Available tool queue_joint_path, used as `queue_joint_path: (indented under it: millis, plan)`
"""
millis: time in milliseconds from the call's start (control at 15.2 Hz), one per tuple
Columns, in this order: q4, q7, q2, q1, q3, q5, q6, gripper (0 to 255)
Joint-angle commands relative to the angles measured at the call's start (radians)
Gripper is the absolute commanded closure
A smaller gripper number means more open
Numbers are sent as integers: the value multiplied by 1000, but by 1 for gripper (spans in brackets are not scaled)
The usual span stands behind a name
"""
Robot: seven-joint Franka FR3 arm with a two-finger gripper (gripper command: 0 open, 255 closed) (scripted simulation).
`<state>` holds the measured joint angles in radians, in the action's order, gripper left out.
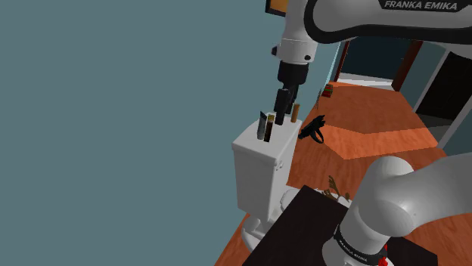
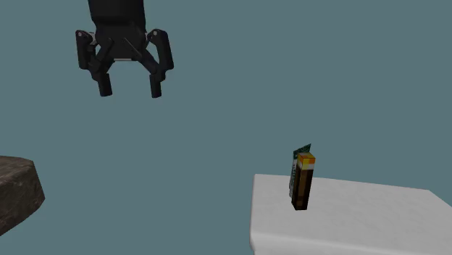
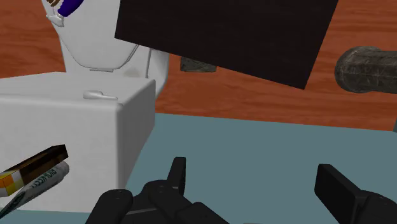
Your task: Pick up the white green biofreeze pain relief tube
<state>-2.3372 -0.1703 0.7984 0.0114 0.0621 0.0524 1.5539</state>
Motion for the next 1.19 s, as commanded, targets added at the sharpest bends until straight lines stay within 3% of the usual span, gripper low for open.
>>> queue_joint_path:
  millis: [0,528,1122]
  plan:
    - [0,0,0,0,0,0,0,0]
    - [87,184,-259,-108,14,-25,186,0]
    - [245,391,-539,-214,-2,-74,320,0]
